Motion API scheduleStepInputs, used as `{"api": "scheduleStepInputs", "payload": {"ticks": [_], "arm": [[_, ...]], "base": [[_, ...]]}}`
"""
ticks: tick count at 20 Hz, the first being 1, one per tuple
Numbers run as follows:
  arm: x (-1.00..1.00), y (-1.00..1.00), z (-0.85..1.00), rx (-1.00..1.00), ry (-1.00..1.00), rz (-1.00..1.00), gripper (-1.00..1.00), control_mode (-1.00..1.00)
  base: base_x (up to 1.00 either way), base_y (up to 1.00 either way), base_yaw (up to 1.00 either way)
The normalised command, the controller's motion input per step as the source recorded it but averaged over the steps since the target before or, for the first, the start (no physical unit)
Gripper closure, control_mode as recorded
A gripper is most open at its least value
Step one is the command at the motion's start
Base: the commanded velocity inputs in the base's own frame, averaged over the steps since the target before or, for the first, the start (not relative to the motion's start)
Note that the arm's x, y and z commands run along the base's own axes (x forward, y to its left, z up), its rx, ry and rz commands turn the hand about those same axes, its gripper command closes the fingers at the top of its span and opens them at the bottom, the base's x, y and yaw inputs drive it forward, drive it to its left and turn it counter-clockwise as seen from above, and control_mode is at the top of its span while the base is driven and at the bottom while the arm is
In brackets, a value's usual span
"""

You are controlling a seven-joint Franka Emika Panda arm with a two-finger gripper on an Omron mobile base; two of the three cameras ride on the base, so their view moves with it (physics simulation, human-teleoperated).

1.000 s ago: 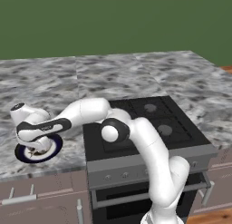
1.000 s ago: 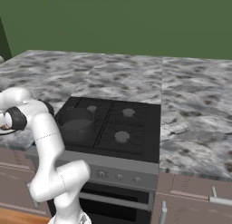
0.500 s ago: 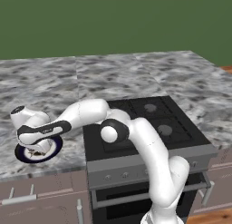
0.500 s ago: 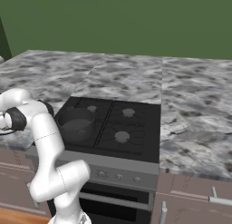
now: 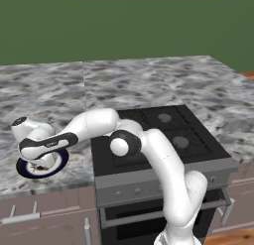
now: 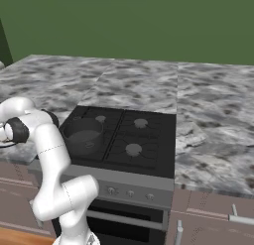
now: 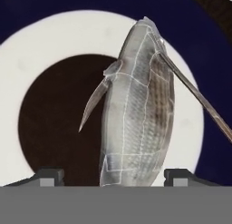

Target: Retrieve the frozen meat and place it in the pot on a burner. Then turn the burner on.

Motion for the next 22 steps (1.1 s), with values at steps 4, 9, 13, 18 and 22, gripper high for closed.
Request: {"api": "scheduleStepInputs", "payload": {"ticks": [4,9,13,18,22], "arm": [[0.00,0.00,-0.04,0.00,0.00,0.00,1.00,-1.00],[0.00,0.00,-0.01,0.00,0.00,0.00,1.00,-1.00],[0.00,-0.22,0.00,0.00,0.00,-0.01,1.00,-1.00],[-0.21,-0.27,0.22,0.00,-0.08,0.00,1.00,-1.00],[-0.52,-0.55,0.75,0.00,-0.14,0.00,1.00,-1.00]], "base": [[0.00,0.00,0.00],[0.00,0.00,0.00],[0.00,0.00,0.00],[0.00,0.00,0.00],[0.00,0.00,0.00]]}}
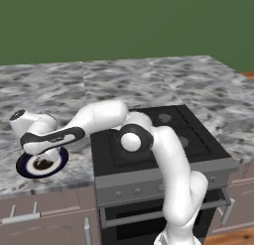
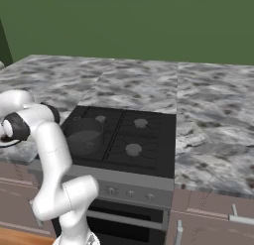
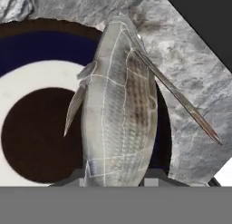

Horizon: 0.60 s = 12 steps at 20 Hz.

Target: Retrieve the frozen meat and place it in the pot on a burner. Then turn the burner on.

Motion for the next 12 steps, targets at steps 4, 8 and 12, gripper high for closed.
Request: {"api": "scheduleStepInputs", "payload": {"ticks": [4,8,12], "arm": [[-0.77,-0.44,0.86,0.00,-0.15,0.00,1.00,-1.00],[-0.88,-0.63,0.74,0.00,-0.13,0.00,1.00,-1.00],[-0.78,-0.85,0.70,0.00,-0.14,0.00,1.00,-1.00]], "base": [[0.00,0.00,0.00],[0.00,0.00,0.00],[0.00,0.00,0.00]]}}
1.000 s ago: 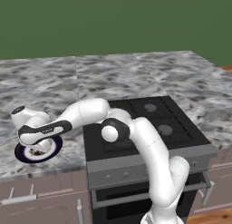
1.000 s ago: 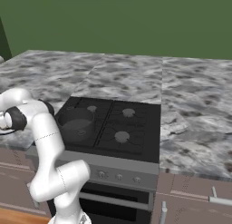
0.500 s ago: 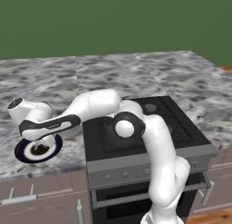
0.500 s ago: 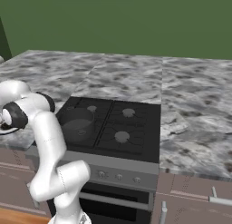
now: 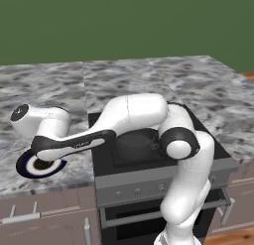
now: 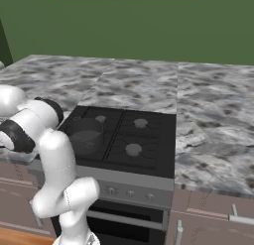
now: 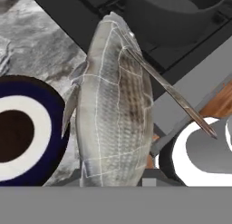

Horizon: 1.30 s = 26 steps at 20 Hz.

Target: Retrieve the frozen meat and place it in the pot on a burner. Then turn the burner on.

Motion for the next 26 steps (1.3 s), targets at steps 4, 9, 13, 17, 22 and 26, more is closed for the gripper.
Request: {"api": "scheduleStepInputs", "payload": {"ticks": [4,9,13,17,22,26], "arm": [[-0.16,-1.00,0.46,0.00,-0.08,-0.04,1.00,-1.00],[0.00,-1.00,0.42,0.00,0.00,-0.01,1.00,-1.00],[0.00,-1.00,0.44,-0.01,0.00,0.00,1.00,-1.00],[0.06,-0.98,0.57,-0.02,0.03,0.04,1.00,-1.00],[0.63,-0.95,0.06,0.00,0.18,0.12,1.00,-1.00],[0.60,-0.66,0.00,0.01,0.28,0.08,1.00,-1.00]], "base": [[0.00,0.00,0.00],[0.00,0.00,0.00],[0.00,0.00,0.00],[0.00,0.00,0.00],[0.00,0.00,0.00],[0.00,0.00,0.00]]}}
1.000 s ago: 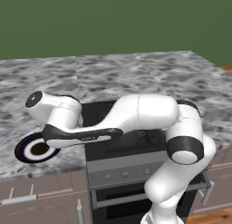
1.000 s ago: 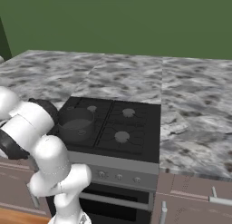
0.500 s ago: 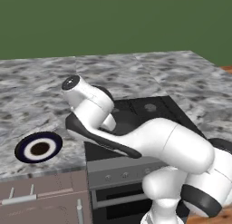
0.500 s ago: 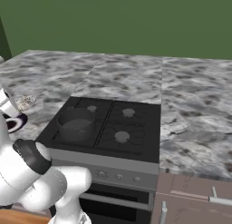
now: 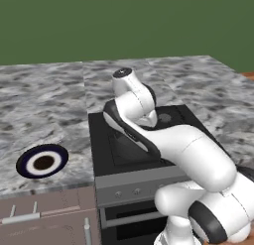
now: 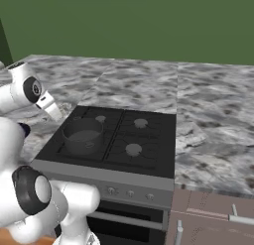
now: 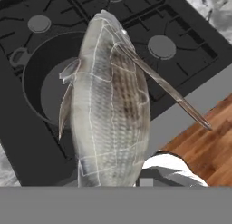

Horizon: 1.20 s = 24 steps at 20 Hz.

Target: Retrieve the frozen meat and place it in the pot on a burner. Then turn the burner on.

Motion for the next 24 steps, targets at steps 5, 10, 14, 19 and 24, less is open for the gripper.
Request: {"api": "scheduleStepInputs", "payload": {"ticks": [5,10,14,19,24], "arm": [[0.32,-0.31,-0.03,0.00,0.18,0.20,1.00,-1.00],[0.11,0.00,-0.08,0.00,0.22,0.28,1.00,-1.00],[0.25,0.00,-0.01,0.09,0.09,0.31,1.00,-1.00],[0.45,-0.17,-0.22,0.05,0.00,0.18,1.00,-1.00],[0.36,-0.25,-0.50,0.08,0.00,0.13,1.00,-1.00]], "base": [[0.00,0.00,0.00],[0.00,0.00,0.00],[0.00,0.00,0.00],[0.00,0.00,0.00],[0.00,0.00,0.00]]}}
